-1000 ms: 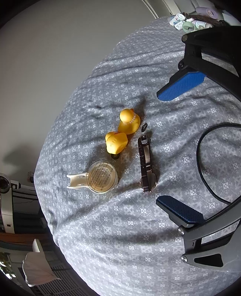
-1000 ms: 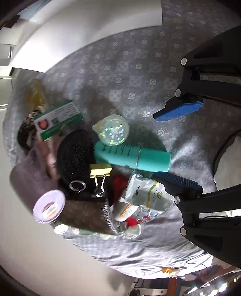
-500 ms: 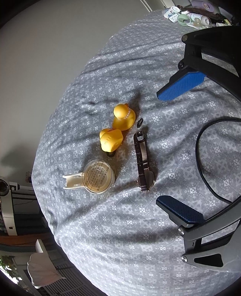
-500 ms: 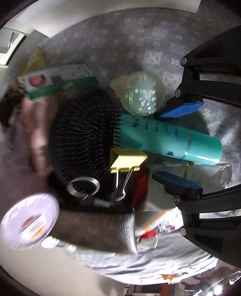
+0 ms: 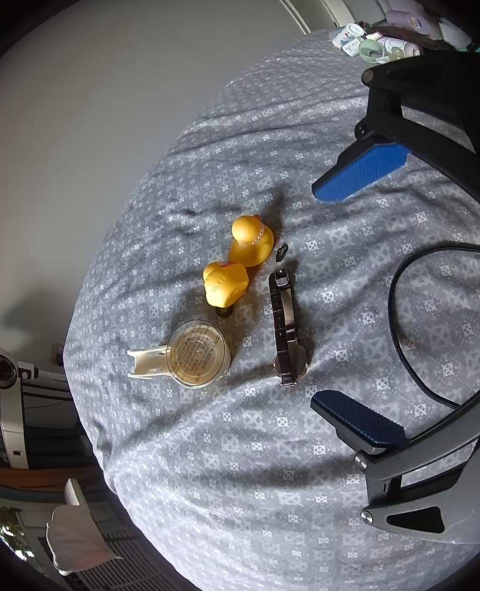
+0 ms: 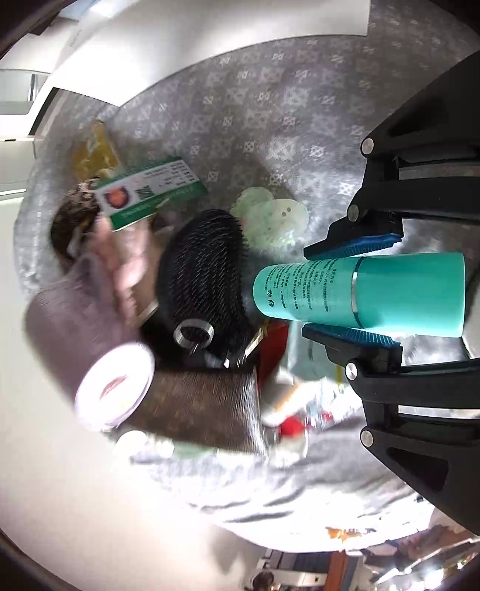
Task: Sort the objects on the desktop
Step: 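Carry the teal bottle to the ducks and release it on them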
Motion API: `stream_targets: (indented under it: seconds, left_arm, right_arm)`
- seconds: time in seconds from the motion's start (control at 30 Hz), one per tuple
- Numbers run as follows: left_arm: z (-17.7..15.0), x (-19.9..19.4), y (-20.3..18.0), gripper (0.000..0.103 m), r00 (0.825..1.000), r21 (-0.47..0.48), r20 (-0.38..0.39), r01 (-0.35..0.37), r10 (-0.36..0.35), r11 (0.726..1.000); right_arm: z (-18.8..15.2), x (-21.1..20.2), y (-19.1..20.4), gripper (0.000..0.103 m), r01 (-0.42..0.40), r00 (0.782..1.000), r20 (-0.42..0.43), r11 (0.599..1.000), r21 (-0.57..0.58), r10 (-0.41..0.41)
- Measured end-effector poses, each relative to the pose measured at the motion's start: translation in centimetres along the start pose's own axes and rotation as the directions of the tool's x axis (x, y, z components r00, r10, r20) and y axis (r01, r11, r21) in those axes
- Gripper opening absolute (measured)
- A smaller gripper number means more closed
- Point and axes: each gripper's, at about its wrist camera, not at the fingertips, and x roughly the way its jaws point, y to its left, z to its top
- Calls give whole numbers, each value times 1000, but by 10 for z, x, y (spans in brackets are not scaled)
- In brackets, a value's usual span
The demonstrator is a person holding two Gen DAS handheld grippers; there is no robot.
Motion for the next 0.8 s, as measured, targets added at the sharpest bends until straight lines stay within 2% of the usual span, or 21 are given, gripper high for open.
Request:
stream_targets:
  seconds: [0.1,0.2,0.27,0.4,0.5,0.67,0.8]
  left_arm:
    - [0,-2,1,103,1000,-8,4,10,-10,1000]
    - [1,-2,3,103,1000,-25,3,22,-22,999]
    - [2,-2,4,103,1000,-35,4,29,-29,999]
    - [2,-1,6,103,999,-43,-2,34,-34,998]
    - [3,0,7,103,999,-47,-2,40,-40,998]
    - [5,8,9,103,999,-49,-11,30,-30,998]
    - [7,14,13,103,1000,-62,-14,-11,10,998]
  right_arm:
    - [-1,-29,27,32,-30,999,43,998,-57,32]
    - [-8,-52,71,32,-64,994,77,989,-137,75]
    - [-11,-57,95,32,-96,990,83,979,-178,112]
    - [-9,-59,148,32,-210,972,52,947,-243,229]
    - [-8,-45,203,32,-297,949,14,910,-290,314]
    - [-16,-10,289,32,-389,918,-68,855,-342,391]
    - [-17,25,367,32,-478,878,-146,808,-346,457]
